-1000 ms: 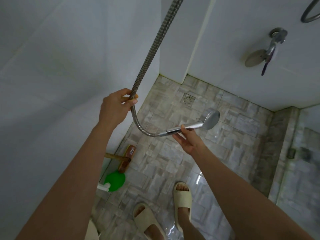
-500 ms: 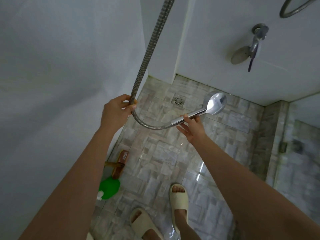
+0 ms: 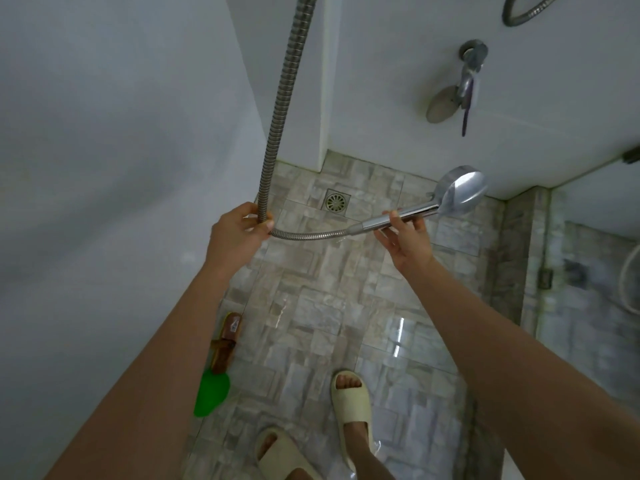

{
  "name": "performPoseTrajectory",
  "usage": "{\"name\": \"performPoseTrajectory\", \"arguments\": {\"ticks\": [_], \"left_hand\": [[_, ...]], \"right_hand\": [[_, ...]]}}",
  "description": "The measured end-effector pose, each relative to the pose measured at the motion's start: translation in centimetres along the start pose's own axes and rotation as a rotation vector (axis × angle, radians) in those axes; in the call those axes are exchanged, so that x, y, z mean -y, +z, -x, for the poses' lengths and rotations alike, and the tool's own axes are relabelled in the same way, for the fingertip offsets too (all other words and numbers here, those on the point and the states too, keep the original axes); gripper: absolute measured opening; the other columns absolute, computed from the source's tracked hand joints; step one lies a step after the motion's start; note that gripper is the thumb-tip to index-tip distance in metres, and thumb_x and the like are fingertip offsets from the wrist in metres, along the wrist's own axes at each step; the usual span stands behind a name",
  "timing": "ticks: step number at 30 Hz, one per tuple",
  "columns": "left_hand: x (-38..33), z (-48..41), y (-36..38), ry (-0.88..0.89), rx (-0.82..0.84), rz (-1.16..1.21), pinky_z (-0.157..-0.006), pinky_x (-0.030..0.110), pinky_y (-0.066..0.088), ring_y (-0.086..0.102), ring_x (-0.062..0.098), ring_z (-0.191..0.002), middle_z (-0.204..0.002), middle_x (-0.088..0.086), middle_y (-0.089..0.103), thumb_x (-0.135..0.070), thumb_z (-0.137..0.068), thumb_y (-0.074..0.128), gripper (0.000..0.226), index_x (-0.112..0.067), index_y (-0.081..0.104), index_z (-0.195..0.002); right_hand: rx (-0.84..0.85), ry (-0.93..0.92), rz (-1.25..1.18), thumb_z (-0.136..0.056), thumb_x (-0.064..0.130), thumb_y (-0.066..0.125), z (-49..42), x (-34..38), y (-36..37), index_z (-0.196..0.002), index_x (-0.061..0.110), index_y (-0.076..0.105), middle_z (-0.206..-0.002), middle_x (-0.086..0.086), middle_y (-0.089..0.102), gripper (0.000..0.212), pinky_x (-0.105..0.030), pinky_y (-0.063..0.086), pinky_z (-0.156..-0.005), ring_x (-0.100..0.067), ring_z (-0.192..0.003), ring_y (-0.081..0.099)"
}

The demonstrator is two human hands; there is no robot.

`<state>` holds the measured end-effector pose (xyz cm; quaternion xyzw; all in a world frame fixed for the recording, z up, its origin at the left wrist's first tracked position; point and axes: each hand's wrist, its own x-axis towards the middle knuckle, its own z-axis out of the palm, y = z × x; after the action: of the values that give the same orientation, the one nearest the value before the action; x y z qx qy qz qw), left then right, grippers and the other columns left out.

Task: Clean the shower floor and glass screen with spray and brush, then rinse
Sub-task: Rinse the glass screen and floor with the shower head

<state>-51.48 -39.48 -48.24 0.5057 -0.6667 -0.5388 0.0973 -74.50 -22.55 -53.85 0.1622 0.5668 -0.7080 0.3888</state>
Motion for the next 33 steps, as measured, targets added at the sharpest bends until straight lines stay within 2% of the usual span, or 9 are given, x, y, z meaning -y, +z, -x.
{"name": "performPoseTrajectory", "arguments": {"ticks": [6,12,16,20,23,25,27,30,33], "left_hand": [[-0.9,0.5,2.1,-0.033,0.047,0.060,-0.088,0.041,0.059,0.074,0.016,-0.089,-0.097,0.004,0.076,-0.024,-0.089,0.072,0.006,-0.027,0.067,-0.090],[-1.1,1.2,4.0,-0.021,0.074,0.094,-0.077,0.028,0.059,0.075,0.014,-0.088,-0.097,0.003,0.076,-0.027,-0.090,0.070,0.005,-0.027,0.065,-0.089],[-0.8,1.4,4.8,-0.003,0.058,0.089,-0.080,0.032,0.059,0.075,0.013,-0.086,-0.096,0.003,0.076,-0.026,-0.090,0.069,0.005,-0.028,0.065,-0.089],[-0.8,1.5,5.0,0.022,0.082,0.041,-0.083,0.035,0.059,0.074,0.014,-0.085,-0.097,0.004,0.074,-0.022,-0.091,0.069,0.005,-0.026,0.065,-0.090],[-0.9,2.0,4.7,0.037,0.093,0.013,-0.081,0.031,0.059,0.073,0.015,-0.087,-0.100,0.006,0.073,-0.019,-0.091,0.068,0.005,-0.022,0.066,-0.094],[-0.8,2.3,4.3,0.053,0.096,0.010,-0.077,0.021,0.059,0.072,0.016,-0.091,-0.102,0.006,0.072,-0.018,-0.092,0.068,0.006,-0.020,0.066,-0.096],[-0.4,2.7,3.5,0.066,0.098,0.007,-0.074,0.016,0.058,0.072,0.016,-0.092,-0.102,0.006,0.072,-0.016,-0.092,0.068,0.006,-0.019,0.067,-0.097],[0.0,3.1,2.4,0.082,0.091,-0.002,-0.081,0.025,0.060,0.072,0.013,-0.090,-0.100,0.006,0.073,-0.015,-0.091,0.068,0.008,-0.023,0.067,-0.094],[0.3,3.6,0.9,0.084,0.070,-0.020,-0.078,0.022,0.060,0.072,0.011,-0.089,-0.101,0.006,0.073,-0.015,-0.091,0.068,0.008,-0.020,0.067,-0.097]], "right_hand": [[-0.078,-0.004,-0.067,-0.094,0.004,0.056,-0.2,0.9,-2.5,-0.110,0.018,0.048,-0.093,-0.002,0.063,0.023,-0.037,0.058,-0.079,-0.021,-0.089,0.066],[-0.169,0.037,-0.186,-0.094,0.002,0.055,0.7,0.5,-5.0,-0.127,0.014,0.047,-0.099,-0.005,0.060,0.036,-0.039,0.060,-0.071,-0.021,-0.088,0.065],[-0.267,0.103,-0.267,-0.093,0.000,0.056,2.1,-1.0,-6.4,-0.127,0.013,0.047,-0.106,-0.008,0.058,0.037,-0.042,0.059,-0.067,-0.026,-0.096,0.063],[-0.339,0.202,-0.255,-0.093,0.003,0.058,4.2,-4.1,-8.1,-0.116,0.010,0.050,-0.104,-0.009,0.057,0.026,-0.045,0.055,-0.084,-0.029,-0.103,0.060],[-0.390,0.269,-0.310,-0.091,0.004,0.060,5.8,-6.8,-9.0,-0.101,0.008,0.051,-0.096,-0.009,0.057,0.014,-0.042,0.058,-0.069,-0.022,-0.086,0.062],[-0.423,0.312,-0.351,-0.091,0.006,0.062,6.7,-8.6,-9.4,-0.108,0.008,0.052,-0.095,-0.008,0.058,0.019,-0.039,0.059,-0.071,-0.018,-0.080,0.061],[-0.431,0.367,-0.353,-0.091,0.009,0.062,7.9,-10.2,-9.4,-0.104,0.006,0.054,-0.090,-0.007,0.059,0.015,-0.039,0.059,-0.071,-0.018,-0.077,0.060],[-0.419,0.420,-0.375,-0.091,0.005,0.062,9.9,-11.9,-8.6,-0.094,0.005,0.054,-0.078,-0.009,0.063,0.008,-0.039,0.058,-0.048,-0.020,-0.076,0.059],[-0.418,0.440,-0.370,-0.091,0.003,0.061,11.7,-13.6,-7.4,-0.106,0.006,0.053,-0.085,-0.012,0.061,0.018,-0.035,0.054,-0.039,-0.023,-0.078,0.059]]}}
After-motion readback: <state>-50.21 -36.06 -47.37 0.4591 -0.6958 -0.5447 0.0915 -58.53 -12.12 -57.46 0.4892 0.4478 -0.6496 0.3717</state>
